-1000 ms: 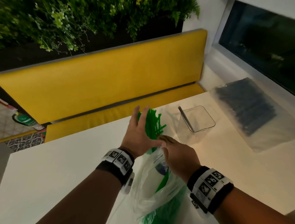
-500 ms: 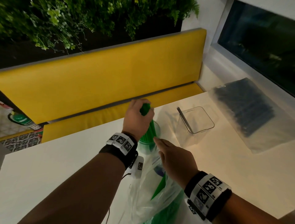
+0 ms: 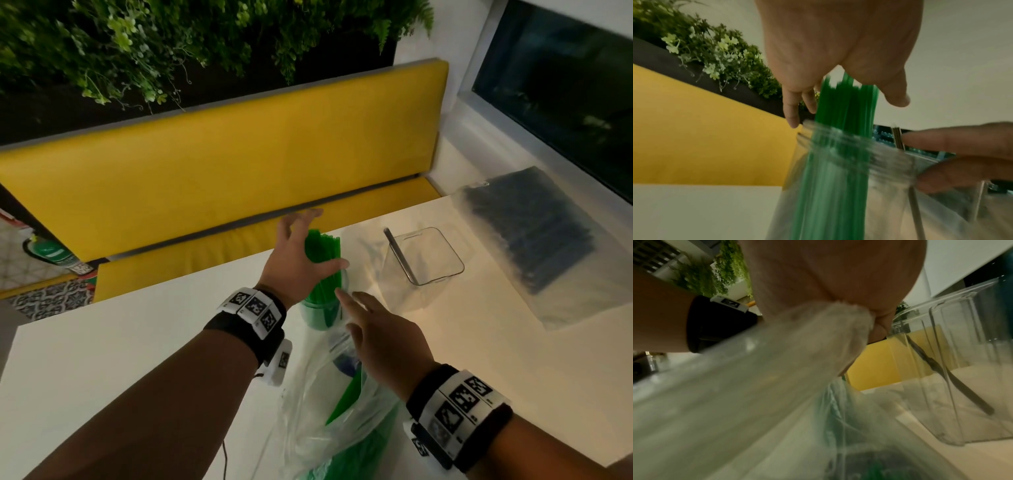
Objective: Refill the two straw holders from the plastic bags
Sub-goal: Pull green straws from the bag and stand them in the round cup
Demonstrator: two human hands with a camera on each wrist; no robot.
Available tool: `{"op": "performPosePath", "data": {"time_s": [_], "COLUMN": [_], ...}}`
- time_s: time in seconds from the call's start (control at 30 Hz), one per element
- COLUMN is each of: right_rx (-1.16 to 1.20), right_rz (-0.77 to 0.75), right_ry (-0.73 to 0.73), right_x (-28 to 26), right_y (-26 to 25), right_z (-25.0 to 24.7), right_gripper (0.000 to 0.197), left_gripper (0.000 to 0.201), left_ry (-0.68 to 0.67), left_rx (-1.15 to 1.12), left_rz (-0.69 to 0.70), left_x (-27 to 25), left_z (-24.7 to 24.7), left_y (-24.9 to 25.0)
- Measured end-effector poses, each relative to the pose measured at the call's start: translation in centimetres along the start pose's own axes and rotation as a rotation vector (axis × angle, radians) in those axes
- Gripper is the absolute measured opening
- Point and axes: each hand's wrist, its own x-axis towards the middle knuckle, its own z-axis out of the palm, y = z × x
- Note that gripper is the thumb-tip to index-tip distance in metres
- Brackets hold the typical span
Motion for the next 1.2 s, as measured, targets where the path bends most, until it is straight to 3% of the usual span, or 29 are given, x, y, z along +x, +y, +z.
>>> {"op": "performPosePath", "data": {"time_s": [0.07, 0.13, 0.2, 0.27, 0.33, 0.4, 0.47, 0.53, 0.6, 0.7, 0.8, 0.87, 0.93, 1.0, 1.03, 1.1, 1.2], "right_rx": [0.017, 0.077, 0.093, 0.113, 0.181, 0.324, 0.499, 0.626, 0.743, 0.819, 0.807, 0.803, 0.636, 0.362, 0.279, 0.283, 0.422], "right_rz": [0.003, 0.042, 0.069, 0.115, 0.161, 0.169, 0.180, 0.200, 0.201, 0.173, 0.162, 0.148, 0.134, 0.133, 0.155, 0.180, 0.153], "right_ry": [-0.014, -0.040, -0.046, -0.042, -0.033, -0.018, -0.004, -0.020, -0.039, -0.034, -0.013, -0.034, -0.096, -0.177, -0.186, -0.148, -0.066], "right_x": [-0.5, -1.1, -1.9, -2.5, -2.9, -3.2, -3.8, -4.6, -5.5, -7.0, -8.0, -8.4, -8.4, -8.3, -8.3, -7.9, -7.1], "right_y": [0.3, 0.7, 1.1, 1.5, 1.8, 2.0, 2.0, 1.8, 1.8, 2.2, 2.9, 3.6, 3.9, 4.2, 4.5, 4.4, 4.0], "right_z": [-0.6, -1.2, -1.5, -1.4, -1.1, -1.0, -0.8, -0.6, -0.2, 0.5, 0.5, 0.3, 0.3, 0.0, -0.1, -0.4, -0.5], "right_gripper": [0.071, 0.081, 0.083, 0.072, 0.056, 0.042, 0.030, 0.019, 0.021, 0.027, 0.032, 0.045, 0.039, 0.015, 0.019, 0.015, 0.023], "left_gripper": [0.100, 0.099, 0.079, 0.038, 0.007, 0.018, 0.023, 0.024, 0.026, 0.033, 0.027, 0.019, 0.023, 0.024, 0.019, 0.005, 0.016], "left_ry": [0.037, 0.112, 0.244, 0.305, 0.053, -0.298, -0.397, -0.409, -0.557, -0.786, -0.901, -0.946, -0.924, -0.817, -0.756, -0.654, -0.577], "left_rx": [-0.003, -0.021, -0.011, 0.014, 0.060, 0.115, 0.088, 0.002, 0.021, 0.291, 0.419, 0.422, 0.372, 0.276, 0.214, 0.091, -0.100], "left_rz": [0.041, 0.044, 0.115, 0.290, 0.346, 0.152, -0.161, -0.324, -0.309, -0.328, -0.330, -0.299, -0.275, -0.293, -0.318, -0.345, -0.389], "left_x": [-0.8, -2.2, -4.4, -7.7, -11.9, -15.2, -16.7, -16.6, -16.6, -17.1, -17.1, -17.0, -17.1, -16.8, -16.7, -16.6, -16.4], "left_z": [-1.3, -2.6, -3.6, -3.4, -0.7, 3.2, 7.1, 9.2, 10.7, 11.7, 11.7, 11.2, 10.8, 10.2, 9.8, 9.0, 8.0], "left_y": [0.4, 1.2, 2.1, 3.2, 4.1, 4.3, 2.8, 1.8, 2.0, 3.3, 3.8, 3.4, 2.4, 1.9, 1.9, 1.9, 1.6]}}
